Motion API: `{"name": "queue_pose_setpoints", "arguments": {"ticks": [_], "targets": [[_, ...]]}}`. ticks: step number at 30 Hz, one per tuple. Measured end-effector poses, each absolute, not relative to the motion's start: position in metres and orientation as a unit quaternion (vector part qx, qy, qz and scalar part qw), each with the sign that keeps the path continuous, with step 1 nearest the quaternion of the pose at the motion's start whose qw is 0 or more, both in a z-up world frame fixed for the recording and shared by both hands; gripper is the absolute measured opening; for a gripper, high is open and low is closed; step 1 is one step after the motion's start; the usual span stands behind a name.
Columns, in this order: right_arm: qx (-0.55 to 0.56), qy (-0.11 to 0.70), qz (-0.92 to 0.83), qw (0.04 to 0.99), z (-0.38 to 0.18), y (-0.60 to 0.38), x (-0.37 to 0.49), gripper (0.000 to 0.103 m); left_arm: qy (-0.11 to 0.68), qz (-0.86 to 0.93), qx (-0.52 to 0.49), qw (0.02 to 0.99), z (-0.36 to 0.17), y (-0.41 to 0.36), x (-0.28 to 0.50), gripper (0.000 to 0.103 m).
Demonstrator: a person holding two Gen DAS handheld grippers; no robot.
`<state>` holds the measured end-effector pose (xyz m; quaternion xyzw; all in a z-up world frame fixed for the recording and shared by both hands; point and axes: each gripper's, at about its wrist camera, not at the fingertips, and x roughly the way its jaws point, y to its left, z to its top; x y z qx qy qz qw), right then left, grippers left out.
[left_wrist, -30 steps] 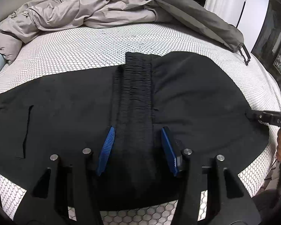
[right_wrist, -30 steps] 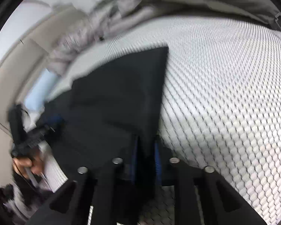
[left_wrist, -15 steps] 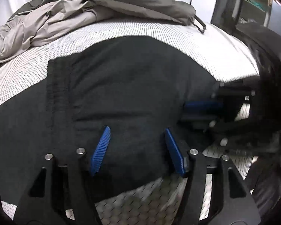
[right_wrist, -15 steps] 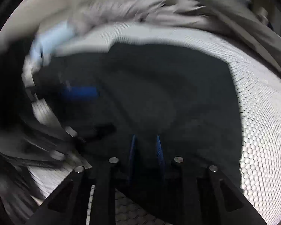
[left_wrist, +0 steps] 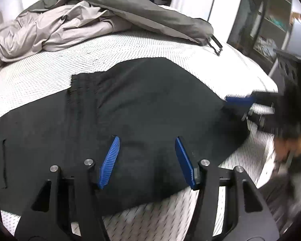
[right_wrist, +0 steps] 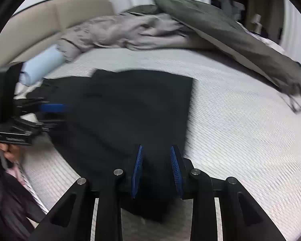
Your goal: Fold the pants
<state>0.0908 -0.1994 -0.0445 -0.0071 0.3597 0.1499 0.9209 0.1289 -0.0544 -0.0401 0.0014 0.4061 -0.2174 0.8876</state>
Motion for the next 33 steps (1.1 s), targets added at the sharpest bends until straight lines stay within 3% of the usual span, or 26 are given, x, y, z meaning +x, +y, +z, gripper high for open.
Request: {"name": "queue_pose_setpoints", "arguments": {"ticks": [6, 10, 14, 19, 23, 29, 33], "targets": [[-0.044, 0.421, 0.168, 0.89, -0.071, -0.142, 0.134, 0.031, 0.44, -0.181, 0.063, 0.877, -0.066, -0.068, 0.158, 0.056], [-0.098, 0.412, 0.102, 0.9, -0.068, -0.169, 0.119, 0.035, 0.449, -0.189, 0.029, 0.873, -0.068, -0.044, 0.153, 0.06], [-0.042, 0.41, 0.093, 0.907, -0.059, -0.207, 0.111, 0.037, 0.442, -0.18, 0.024, 0.878, -0.056, -0.041, 0.144, 0.059], [0.017, 0.382, 0.139, 0.914, -0.035, -0.178, 0.13, 0.037, 0.423, -0.173, 0.006, 0.889, -0.045, -0.054, 0.17, 0.06], [0.003, 0.438, 0.175, 0.882, -0.059, -0.133, 0.167, 0.037, 0.441, -0.174, 0.035, 0.88, -0.068, -0.062, 0.19, 0.06], [-0.087, 0.432, 0.079, 0.894, -0.073, -0.163, 0.166, 0.037, 0.443, -0.195, 0.003, 0.875, -0.07, -0.033, 0.185, 0.062], [-0.039, 0.429, 0.076, 0.899, -0.066, -0.183, 0.16, 0.037, 0.441, -0.178, 0.009, 0.88, -0.057, -0.031, 0.177, 0.061]]}}
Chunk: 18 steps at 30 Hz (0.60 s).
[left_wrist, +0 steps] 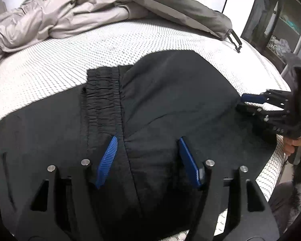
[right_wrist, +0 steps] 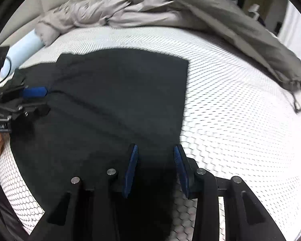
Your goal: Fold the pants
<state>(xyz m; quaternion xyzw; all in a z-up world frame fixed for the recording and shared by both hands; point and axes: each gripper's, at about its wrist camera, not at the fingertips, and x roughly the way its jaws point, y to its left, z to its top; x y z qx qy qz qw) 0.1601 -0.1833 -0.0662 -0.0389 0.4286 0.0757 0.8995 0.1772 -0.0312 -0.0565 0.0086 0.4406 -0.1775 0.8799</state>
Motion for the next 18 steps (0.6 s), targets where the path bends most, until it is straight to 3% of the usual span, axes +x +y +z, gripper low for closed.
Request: {"name": "queue_pose_setpoints", "arguments": {"ticks": [4, 8, 12, 15, 18], "targets": [[0.009, 0.386, 0.115, 0.915, -0.037, -0.172, 0.159, 0.038, 0.399, -0.168, 0.009, 0.901, -0.029, -0.034, 0.173, 0.061], [0.028, 0.401, 0.133, 0.906, -0.041, -0.141, 0.194, 0.038, 0.42, -0.165, 0.023, 0.892, -0.044, -0.054, 0.2, 0.061], [-0.006, 0.448, 0.14, 0.883, -0.063, -0.128, 0.2, 0.04, 0.44, -0.152, 0.041, 0.884, -0.07, -0.056, 0.221, 0.061], [-0.057, 0.445, 0.118, 0.886, -0.068, -0.137, 0.2, 0.039, 0.441, -0.165, 0.021, 0.882, -0.068, -0.043, 0.222, 0.054], [-0.062, 0.448, 0.036, 0.891, -0.065, -0.171, 0.197, 0.039, 0.442, -0.157, 0.019, 0.883, -0.067, -0.035, 0.219, 0.054]]}}
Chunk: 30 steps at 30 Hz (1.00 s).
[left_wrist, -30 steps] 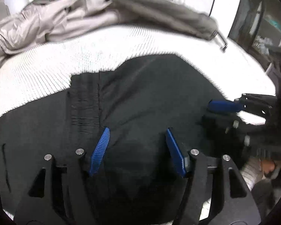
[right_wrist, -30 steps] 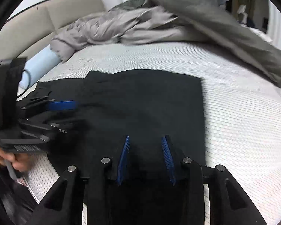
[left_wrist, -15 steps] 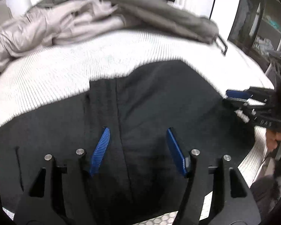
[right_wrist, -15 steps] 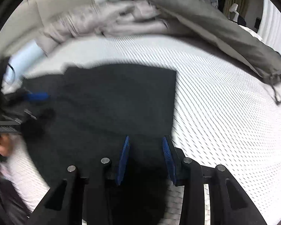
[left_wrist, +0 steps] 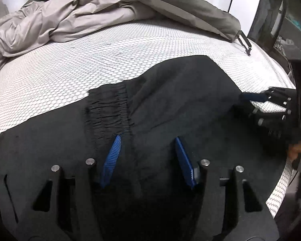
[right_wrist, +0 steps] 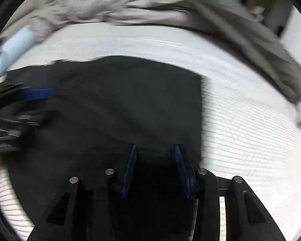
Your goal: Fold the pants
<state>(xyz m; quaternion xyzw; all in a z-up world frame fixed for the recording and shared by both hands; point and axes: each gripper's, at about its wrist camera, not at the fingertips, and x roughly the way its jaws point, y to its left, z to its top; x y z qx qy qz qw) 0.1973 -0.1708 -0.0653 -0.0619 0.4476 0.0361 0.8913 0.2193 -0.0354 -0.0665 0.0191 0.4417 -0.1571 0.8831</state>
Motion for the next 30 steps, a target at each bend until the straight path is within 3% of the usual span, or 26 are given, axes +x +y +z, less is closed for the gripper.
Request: {"name": "queue_pose_setpoints", "arguments": {"ticks": [7, 11, 15, 21, 26, 30], "targets": [[0.008, 0.408, 0.074, 0.91, -0.034, -0.178, 0.19, 0.042, 0.426, -0.164, 0.01, 0.89, -0.034, -0.042, 0.211, 0.051], [0.032, 0.409, 0.128, 0.903, -0.035, -0.146, 0.207, 0.042, 0.449, -0.154, 0.006, 0.88, -0.052, -0.054, 0.24, 0.05], [-0.039, 0.452, 0.105, 0.885, -0.058, -0.119, 0.231, 0.042, 0.45, -0.149, 0.015, 0.88, -0.062, -0.046, 0.25, 0.031], [-0.08, 0.447, -0.001, 0.891, -0.054, -0.16, 0.232, 0.044, 0.455, -0.136, 0.02, 0.88, -0.059, -0.031, 0.239, 0.03], [-0.014, 0.396, 0.041, 0.917, -0.018, -0.153, 0.228, 0.044, 0.427, -0.142, -0.017, 0.893, -0.031, -0.035, 0.24, 0.03], [0.035, 0.397, 0.079, 0.914, -0.024, -0.123, 0.249, 0.044, 0.447, -0.13, -0.018, 0.885, -0.055, -0.045, 0.266, 0.03]]}}
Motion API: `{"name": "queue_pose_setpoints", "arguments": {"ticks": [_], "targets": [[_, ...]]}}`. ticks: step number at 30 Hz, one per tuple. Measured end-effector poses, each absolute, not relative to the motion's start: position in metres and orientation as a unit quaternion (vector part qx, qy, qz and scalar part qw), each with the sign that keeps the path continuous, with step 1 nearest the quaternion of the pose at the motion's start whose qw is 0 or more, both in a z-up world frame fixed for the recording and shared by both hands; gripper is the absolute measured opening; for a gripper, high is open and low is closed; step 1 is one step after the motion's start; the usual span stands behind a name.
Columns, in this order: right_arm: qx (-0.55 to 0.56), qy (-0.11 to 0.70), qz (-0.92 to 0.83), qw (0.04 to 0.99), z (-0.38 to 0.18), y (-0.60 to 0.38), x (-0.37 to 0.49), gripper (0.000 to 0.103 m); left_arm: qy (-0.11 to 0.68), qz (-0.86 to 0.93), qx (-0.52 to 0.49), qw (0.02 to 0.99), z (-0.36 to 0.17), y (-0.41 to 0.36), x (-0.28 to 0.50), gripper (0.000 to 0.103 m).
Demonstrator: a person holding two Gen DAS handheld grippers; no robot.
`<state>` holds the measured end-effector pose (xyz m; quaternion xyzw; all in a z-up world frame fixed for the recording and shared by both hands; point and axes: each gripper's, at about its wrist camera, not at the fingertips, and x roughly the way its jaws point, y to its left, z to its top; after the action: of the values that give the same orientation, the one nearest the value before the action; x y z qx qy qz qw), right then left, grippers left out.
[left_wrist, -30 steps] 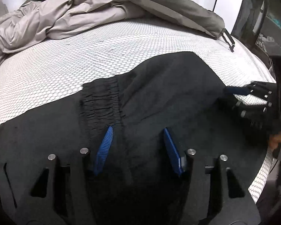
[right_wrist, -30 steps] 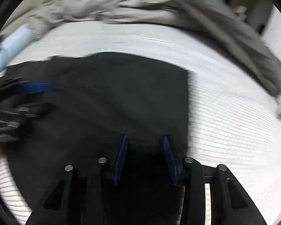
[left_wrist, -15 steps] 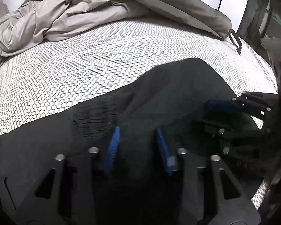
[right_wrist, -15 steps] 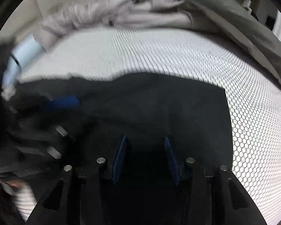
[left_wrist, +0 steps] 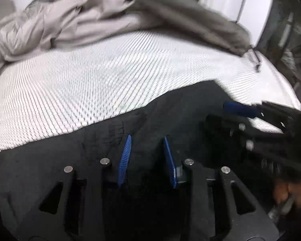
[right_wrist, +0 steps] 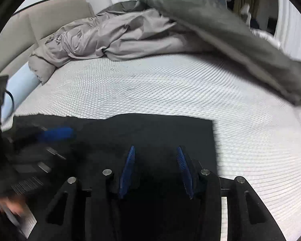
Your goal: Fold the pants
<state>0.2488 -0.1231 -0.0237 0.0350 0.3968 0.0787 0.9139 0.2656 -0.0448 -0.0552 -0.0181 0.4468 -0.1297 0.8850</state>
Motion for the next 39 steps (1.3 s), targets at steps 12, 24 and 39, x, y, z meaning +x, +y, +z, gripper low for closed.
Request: {"name": "queue_pose_setpoints", "arguments": {"ticks": [12, 24, 39], "targets": [[0.044, 0.438, -0.072, 0.895, -0.051, -0.177, 0.278, 0.053, 0.448, -0.136, -0.025, 0.883, -0.055, -0.017, 0.257, 0.015], [-0.013, 0.435, 0.037, 0.9, -0.053, -0.083, 0.327, 0.052, 0.441, -0.136, -0.041, 0.886, -0.069, -0.012, 0.286, 0.017], [-0.018, 0.416, 0.085, 0.905, -0.023, -0.084, 0.275, 0.053, 0.432, -0.158, -0.053, 0.886, -0.051, -0.008, 0.228, 0.052]]}}
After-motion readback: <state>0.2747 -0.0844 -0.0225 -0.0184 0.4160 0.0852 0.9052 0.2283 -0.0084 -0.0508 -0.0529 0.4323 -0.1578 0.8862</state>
